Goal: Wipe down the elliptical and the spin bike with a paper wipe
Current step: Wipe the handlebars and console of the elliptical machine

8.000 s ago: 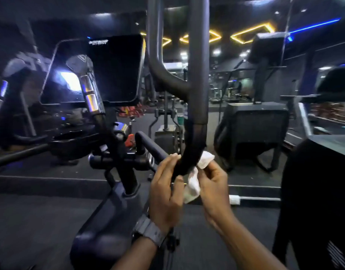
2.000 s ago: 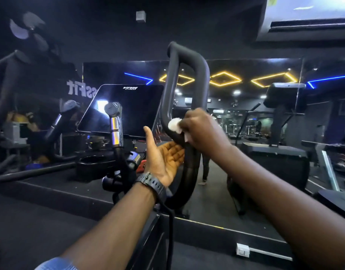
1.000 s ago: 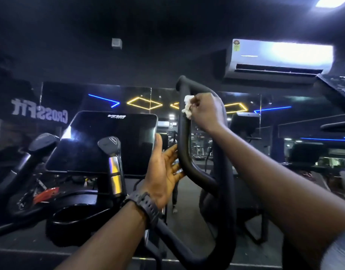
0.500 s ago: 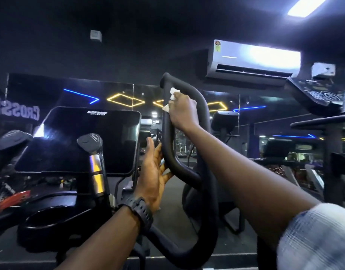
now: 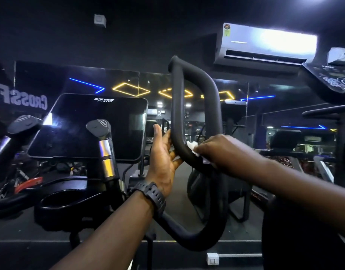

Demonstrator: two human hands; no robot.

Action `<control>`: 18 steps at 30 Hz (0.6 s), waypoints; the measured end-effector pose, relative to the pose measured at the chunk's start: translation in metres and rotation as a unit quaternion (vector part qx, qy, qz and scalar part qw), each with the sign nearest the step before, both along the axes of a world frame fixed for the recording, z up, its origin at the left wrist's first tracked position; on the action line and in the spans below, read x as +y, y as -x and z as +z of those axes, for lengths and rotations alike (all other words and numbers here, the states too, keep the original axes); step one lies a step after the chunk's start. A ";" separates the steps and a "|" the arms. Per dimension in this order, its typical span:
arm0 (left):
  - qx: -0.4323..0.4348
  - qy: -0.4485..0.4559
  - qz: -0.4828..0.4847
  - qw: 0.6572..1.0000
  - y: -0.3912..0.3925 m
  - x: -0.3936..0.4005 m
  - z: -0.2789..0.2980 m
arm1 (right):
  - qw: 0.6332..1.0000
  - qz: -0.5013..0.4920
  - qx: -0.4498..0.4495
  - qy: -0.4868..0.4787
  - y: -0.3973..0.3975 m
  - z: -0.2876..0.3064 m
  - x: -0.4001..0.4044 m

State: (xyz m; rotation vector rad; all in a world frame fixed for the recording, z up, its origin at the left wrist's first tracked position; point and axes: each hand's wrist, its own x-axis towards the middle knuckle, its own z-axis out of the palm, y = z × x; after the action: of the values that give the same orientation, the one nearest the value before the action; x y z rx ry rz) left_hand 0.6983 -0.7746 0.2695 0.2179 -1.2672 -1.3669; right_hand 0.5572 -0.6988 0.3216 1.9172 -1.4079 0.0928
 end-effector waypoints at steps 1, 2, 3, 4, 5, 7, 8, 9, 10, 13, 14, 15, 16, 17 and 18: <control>-0.006 0.001 -0.004 1.000 -0.002 0.000 0.000 | 0.999 -0.012 0.036 -0.009 0.000 0.006 0.004; -0.013 0.003 -0.005 1.000 -0.005 0.000 0.000 | 0.997 -0.020 0.075 -0.011 -0.001 0.013 0.005; -0.022 0.007 -0.005 1.000 -0.008 0.000 0.000 | 0.993 -0.024 0.113 -0.008 -0.002 0.019 0.004; -0.029 0.009 -0.008 1.000 -0.009 0.001 0.000 | 0.989 -0.033 0.146 -0.003 -0.003 0.027 0.001; -0.033 0.010 -0.010 0.999 -0.011 0.000 0.000 | 0.985 -0.042 0.169 0.000 -0.005 0.035 -0.003; -0.035 0.009 -0.014 0.999 -0.014 -0.003 -0.001 | 0.976 -0.063 0.209 0.017 -0.004 0.061 -0.018; -0.038 0.013 -0.015 0.999 -0.015 -0.005 -0.001 | 0.972 -0.070 0.218 0.045 -0.001 0.079 -0.027; -0.042 0.018 -0.018 0.999 -0.016 -0.007 -0.001 | 0.971 -0.071 0.213 0.087 0.003 0.100 -0.034; -0.046 0.023 -0.022 0.998 -0.016 -0.009 -0.001 | 0.968 -0.062 0.201 0.137 0.007 0.122 -0.041; -0.052 0.036 -0.020 0.998 -0.015 -0.013 -0.002 | 0.957 -0.015 0.186 0.224 0.014 0.165 -0.058; -0.054 0.038 -0.017 0.998 -0.015 -0.013 -0.002 | 0.953 -0.008 0.190 0.234 0.013 0.172 -0.063; -0.054 0.039 -0.016 0.998 -0.014 -0.013 -0.003 | 0.952 -0.006 0.188 0.243 0.010 0.175 -0.066; -0.052 0.037 -0.016 0.998 -0.013 -0.012 -0.003 | 0.950 -0.003 0.184 0.252 0.009 0.175 -0.070; -0.049 0.036 -0.017 0.998 -0.013 -0.011 -0.004 | 0.949 0.002 0.182 0.258 0.011 0.174 -0.071; -0.048 0.037 -0.019 0.998 -0.013 -0.010 -0.004 | 0.950 0.007 0.180 0.256 0.015 0.170 -0.070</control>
State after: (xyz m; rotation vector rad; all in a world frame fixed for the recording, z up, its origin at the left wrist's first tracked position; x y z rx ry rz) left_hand 0.7114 -0.7844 0.2651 0.2108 -1.4048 -1.3531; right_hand 0.5422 -0.7689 0.4917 1.4257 -1.0022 0.0982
